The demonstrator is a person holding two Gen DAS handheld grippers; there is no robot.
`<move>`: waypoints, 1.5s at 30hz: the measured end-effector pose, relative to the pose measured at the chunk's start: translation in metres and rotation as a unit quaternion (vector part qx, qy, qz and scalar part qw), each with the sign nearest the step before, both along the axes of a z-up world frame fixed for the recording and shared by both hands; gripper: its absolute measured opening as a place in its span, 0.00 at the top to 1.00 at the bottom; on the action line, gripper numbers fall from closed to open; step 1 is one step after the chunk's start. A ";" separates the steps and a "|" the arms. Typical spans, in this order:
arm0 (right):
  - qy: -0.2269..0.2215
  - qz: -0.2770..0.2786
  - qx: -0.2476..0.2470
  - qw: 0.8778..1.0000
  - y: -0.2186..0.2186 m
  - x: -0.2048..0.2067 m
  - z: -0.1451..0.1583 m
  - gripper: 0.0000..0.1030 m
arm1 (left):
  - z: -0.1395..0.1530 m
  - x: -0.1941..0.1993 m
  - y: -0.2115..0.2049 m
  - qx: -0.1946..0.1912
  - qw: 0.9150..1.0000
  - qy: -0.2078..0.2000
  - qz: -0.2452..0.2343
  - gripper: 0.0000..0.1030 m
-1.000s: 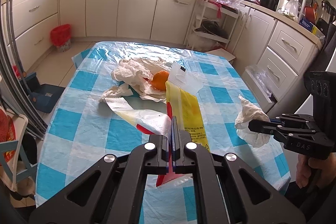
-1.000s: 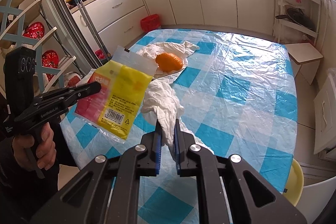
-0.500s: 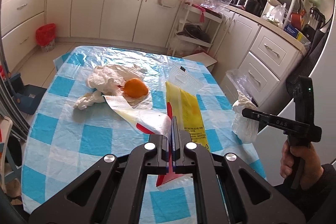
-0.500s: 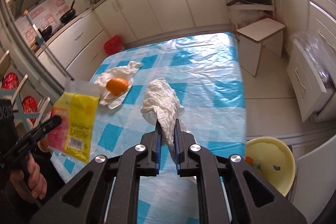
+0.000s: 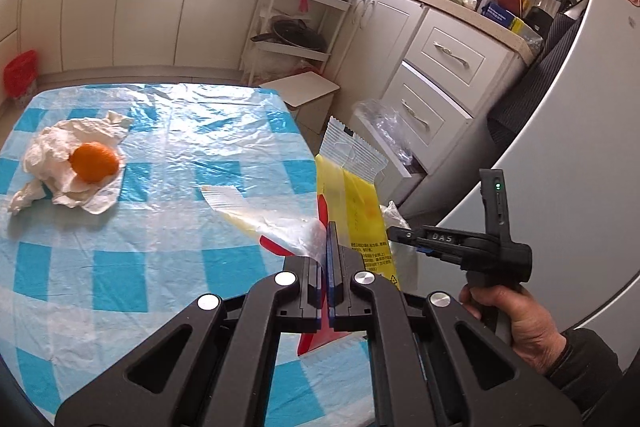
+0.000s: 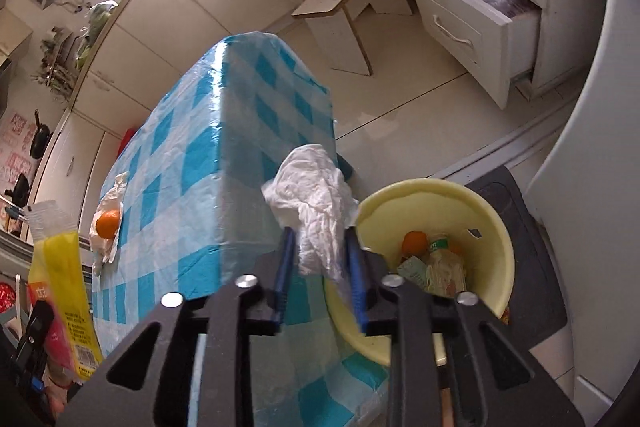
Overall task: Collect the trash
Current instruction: 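Carry both items to the yellow bin and open both tools to drop them, then bring both open tools back over the table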
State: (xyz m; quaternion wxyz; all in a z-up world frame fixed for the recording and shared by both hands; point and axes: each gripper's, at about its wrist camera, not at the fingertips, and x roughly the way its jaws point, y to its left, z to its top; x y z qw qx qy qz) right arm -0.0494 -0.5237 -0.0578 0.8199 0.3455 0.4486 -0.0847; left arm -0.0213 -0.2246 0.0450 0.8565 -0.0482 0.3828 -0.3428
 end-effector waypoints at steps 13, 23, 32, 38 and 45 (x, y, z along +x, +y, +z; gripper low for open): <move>-0.188 -0.079 -0.071 0.976 -0.020 -0.043 0.106 0.30 | -0.032 -0.016 -0.100 0.060 0.997 0.009 -0.049 0.98; -0.233 -0.078 -0.089 0.965 -0.031 -0.052 0.136 0.27 | -0.084 -0.015 -0.192 0.167 0.981 0.029 -0.091 0.93; -0.248 -0.089 -0.068 0.962 -0.038 -0.059 0.141 0.26 | -0.084 -0.012 -0.189 0.169 0.982 0.037 -0.077 0.50; -0.246 -0.086 -0.064 0.963 -0.035 -0.056 0.141 0.23 | -0.064 -0.011 -0.153 0.153 0.987 0.026 -0.045 0.37; -0.237 -0.053 -0.075 0.967 -0.011 -0.041 0.144 0.18 | -0.035 -0.013 -0.067 0.141 0.990 0.002 0.024 0.21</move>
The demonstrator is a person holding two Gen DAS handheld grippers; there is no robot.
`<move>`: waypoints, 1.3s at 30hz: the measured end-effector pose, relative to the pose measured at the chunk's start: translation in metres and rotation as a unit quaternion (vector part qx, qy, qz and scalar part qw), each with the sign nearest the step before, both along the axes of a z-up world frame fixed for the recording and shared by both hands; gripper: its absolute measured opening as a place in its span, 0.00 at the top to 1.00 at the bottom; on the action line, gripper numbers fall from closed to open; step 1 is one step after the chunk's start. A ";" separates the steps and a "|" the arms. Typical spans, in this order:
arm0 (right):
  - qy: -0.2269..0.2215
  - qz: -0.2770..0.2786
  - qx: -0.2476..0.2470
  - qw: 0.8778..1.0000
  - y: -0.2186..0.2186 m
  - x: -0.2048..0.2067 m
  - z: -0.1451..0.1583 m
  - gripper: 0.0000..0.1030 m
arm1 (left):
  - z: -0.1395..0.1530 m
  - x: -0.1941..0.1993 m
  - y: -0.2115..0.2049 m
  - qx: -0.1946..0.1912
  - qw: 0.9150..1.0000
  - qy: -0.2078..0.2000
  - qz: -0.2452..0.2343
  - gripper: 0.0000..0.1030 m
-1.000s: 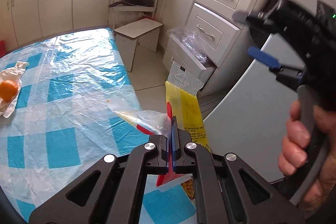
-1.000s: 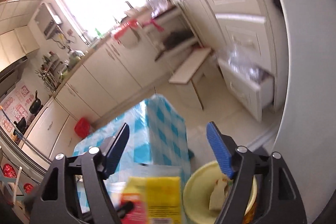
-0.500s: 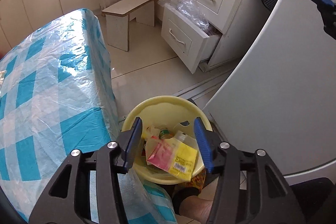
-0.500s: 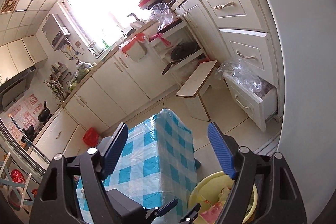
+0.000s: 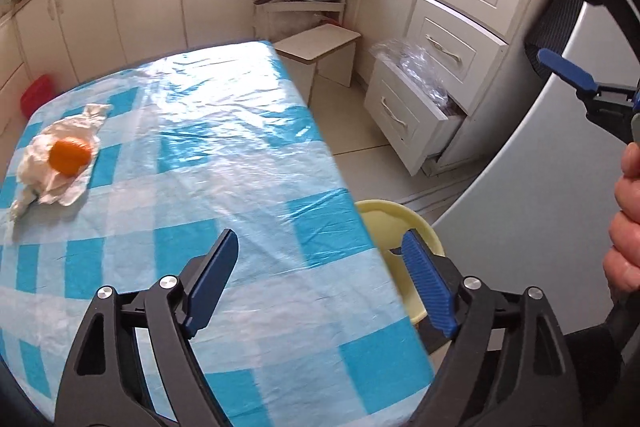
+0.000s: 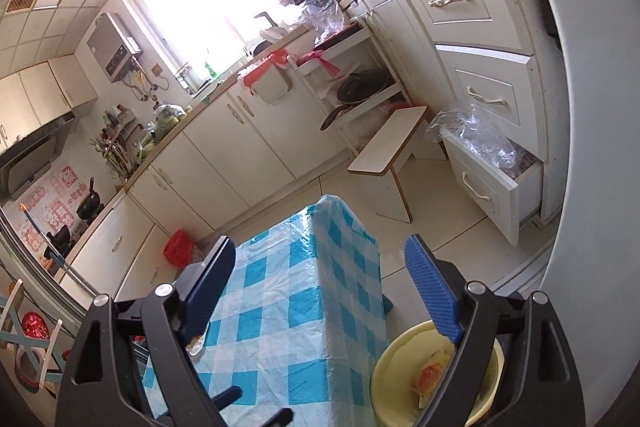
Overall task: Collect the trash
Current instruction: 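Bring both open tools back over the table, then grasp the white tissue with the left tool while the right tool grasps the orange peel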
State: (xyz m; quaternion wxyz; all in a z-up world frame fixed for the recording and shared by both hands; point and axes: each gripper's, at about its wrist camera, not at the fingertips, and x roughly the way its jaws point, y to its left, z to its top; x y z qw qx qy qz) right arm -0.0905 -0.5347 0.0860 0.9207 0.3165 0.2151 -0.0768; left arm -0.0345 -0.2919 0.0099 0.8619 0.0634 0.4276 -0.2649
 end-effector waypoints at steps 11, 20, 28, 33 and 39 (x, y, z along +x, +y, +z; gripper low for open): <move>0.038 0.082 -0.059 0.994 0.076 0.043 -0.001 0.13 | 0.024 0.023 0.180 -0.019 0.985 -0.025 0.169 0.13; 0.101 0.180 -0.108 0.972 0.158 0.096 -0.030 0.13 | 0.018 0.066 0.273 -0.043 0.964 -0.009 0.263 0.13; 0.140 0.242 -0.127 0.951 0.215 0.124 -0.056 0.13 | -0.002 0.152 0.255 -0.001 0.972 -0.001 0.235 0.13; 0.155 0.257 -0.143 0.943 0.226 0.124 -0.065 0.13 | -0.014 0.202 0.215 0.083 0.977 -0.044 0.191 0.13; 0.160 0.256 -0.144 0.942 0.223 0.125 -0.063 0.13 | -0.029 0.231 0.194 0.093 0.987 -0.011 0.135 0.61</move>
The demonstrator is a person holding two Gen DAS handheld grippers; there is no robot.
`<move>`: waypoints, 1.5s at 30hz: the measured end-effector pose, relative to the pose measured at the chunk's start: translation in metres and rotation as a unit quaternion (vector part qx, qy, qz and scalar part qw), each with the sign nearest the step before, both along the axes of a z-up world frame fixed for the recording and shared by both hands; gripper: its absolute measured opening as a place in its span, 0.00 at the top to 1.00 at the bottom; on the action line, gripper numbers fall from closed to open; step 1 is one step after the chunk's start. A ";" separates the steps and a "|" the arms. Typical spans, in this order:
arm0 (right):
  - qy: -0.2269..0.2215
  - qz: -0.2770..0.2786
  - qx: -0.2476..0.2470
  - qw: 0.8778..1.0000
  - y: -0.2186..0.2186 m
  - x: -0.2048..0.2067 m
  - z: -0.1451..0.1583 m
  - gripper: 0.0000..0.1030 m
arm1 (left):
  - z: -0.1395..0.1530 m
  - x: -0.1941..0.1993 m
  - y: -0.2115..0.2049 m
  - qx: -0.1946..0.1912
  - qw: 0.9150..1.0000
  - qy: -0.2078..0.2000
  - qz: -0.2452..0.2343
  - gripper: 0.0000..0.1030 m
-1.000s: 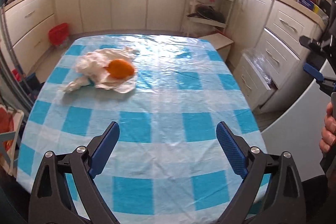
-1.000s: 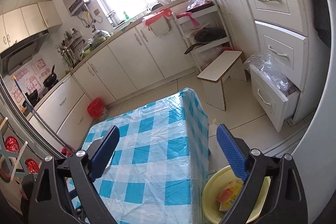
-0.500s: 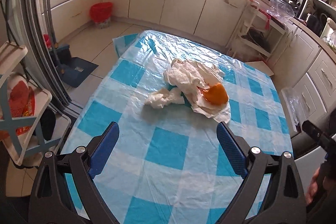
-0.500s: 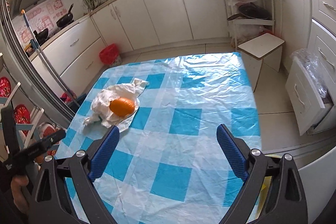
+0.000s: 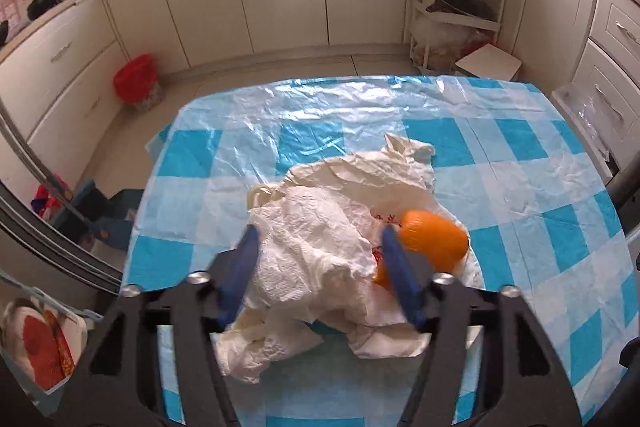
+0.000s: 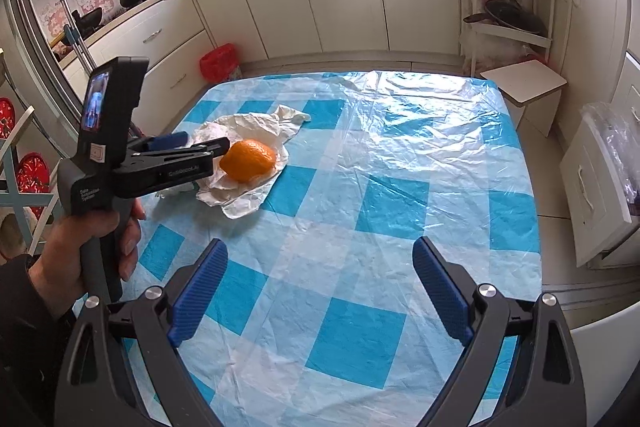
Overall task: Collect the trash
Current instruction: 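Grasp the white tissue with the left tool while the right tool grasps the orange peel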
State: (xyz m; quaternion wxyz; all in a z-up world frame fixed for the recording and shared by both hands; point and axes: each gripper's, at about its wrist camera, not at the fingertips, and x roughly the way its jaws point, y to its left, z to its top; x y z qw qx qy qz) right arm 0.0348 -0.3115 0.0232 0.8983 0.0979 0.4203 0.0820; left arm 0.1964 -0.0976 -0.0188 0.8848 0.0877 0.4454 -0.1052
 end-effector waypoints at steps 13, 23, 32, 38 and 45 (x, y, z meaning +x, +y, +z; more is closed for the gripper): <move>0.003 0.018 0.001 1.000 0.026 0.014 0.000 0.13 | 0.029 -0.102 0.064 -0.129 0.988 0.063 -0.054 0.89; -0.006 0.040 -0.010 0.999 0.067 0.033 -0.010 0.13 | -0.007 -0.134 0.112 -0.154 0.981 0.115 -0.006 0.77; -0.045 0.055 -0.042 0.997 0.105 0.083 -0.019 0.13 | -0.008 -0.134 0.105 -0.111 0.989 0.098 -0.018 0.51; 0.011 0.073 -0.049 0.996 0.113 0.120 -0.041 0.54 | -0.012 -0.128 0.105 -0.098 0.989 0.110 -0.014 0.48; 0.027 0.050 0.005 0.998 0.067 0.092 -0.034 0.86 | -0.014 -0.129 0.097 -0.083 0.990 0.112 -0.018 0.43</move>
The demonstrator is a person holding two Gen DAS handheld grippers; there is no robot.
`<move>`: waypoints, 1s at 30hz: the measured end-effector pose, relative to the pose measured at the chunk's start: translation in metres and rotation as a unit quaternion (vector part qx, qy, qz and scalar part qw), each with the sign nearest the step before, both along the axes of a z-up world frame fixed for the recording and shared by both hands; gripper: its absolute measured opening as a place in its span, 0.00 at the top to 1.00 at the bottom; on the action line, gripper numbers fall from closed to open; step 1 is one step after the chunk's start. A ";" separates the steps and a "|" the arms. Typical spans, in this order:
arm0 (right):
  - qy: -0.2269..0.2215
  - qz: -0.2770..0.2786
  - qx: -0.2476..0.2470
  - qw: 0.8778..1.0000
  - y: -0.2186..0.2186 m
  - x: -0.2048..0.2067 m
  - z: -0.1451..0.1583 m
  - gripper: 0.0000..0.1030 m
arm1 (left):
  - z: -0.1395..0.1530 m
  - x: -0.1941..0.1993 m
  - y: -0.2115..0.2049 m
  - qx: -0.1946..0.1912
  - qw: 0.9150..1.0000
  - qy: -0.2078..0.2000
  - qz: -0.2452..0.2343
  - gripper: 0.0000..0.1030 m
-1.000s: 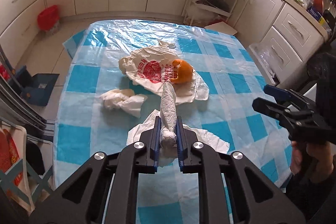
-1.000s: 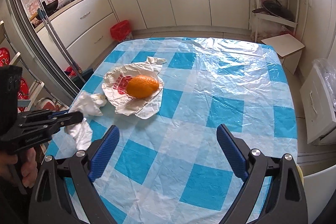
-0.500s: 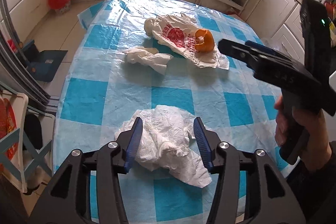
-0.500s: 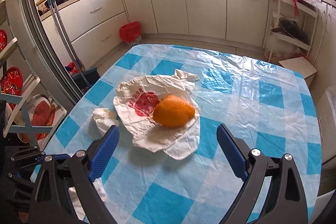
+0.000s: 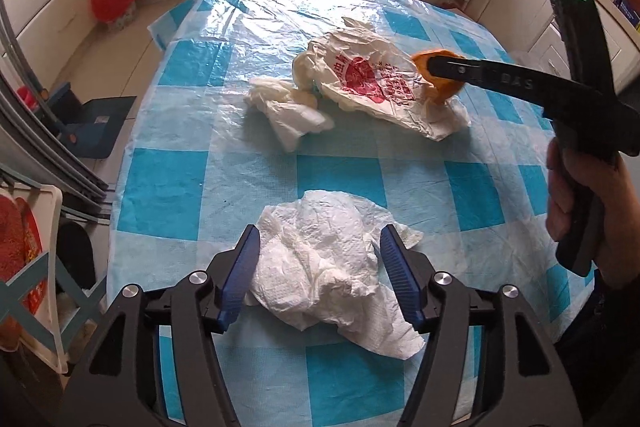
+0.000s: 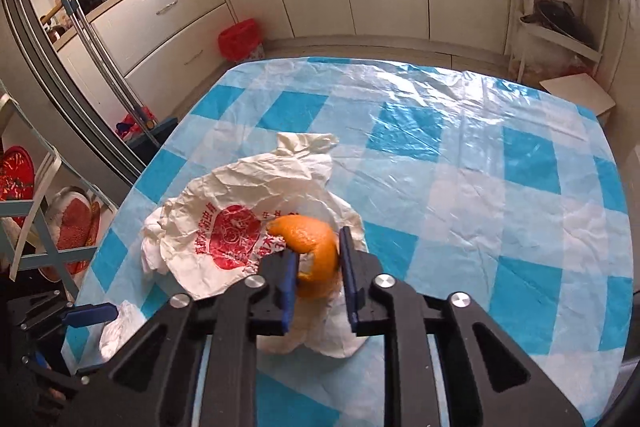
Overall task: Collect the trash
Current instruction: 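Grasp the white tissue with the left tool while the right tool grasps the orange peel, then open both tools, releasing the tissue and peel back onto the table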
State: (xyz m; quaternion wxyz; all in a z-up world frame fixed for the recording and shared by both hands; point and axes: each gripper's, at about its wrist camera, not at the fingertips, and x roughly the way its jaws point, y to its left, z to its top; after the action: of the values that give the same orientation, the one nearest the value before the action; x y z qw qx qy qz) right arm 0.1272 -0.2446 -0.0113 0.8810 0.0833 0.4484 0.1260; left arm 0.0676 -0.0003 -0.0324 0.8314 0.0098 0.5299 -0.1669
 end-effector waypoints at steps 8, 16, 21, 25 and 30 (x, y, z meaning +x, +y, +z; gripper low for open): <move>-0.026 -0.006 -0.041 0.999 -0.025 -0.081 0.031 0.89 | 0.000 -0.007 -0.003 0.009 1.000 -0.011 0.004 0.41; -0.013 0.027 -0.054 0.998 -0.018 -0.124 0.006 0.37 | 0.007 -0.029 -0.008 0.040 0.998 -0.054 0.014 0.33; -0.036 0.013 -0.017 0.999 -0.026 -0.131 0.014 0.30 | 0.013 -0.029 -0.006 0.040 0.996 -0.073 0.033 0.28; -0.028 -0.007 0.013 0.999 -0.035 -0.123 0.010 0.30 | 0.012 -0.026 -0.007 0.049 0.995 -0.077 0.033 0.27; -0.024 -0.003 0.026 0.999 -0.029 -0.118 0.006 0.30 | 0.013 -0.024 -0.012 0.060 0.994 -0.089 0.029 0.26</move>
State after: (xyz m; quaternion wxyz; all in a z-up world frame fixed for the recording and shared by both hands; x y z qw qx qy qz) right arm 0.0091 -0.2741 -0.0049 0.8896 0.1046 0.4230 0.1370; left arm 0.0438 -0.0124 -0.0193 0.8775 0.0593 0.4632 -0.1094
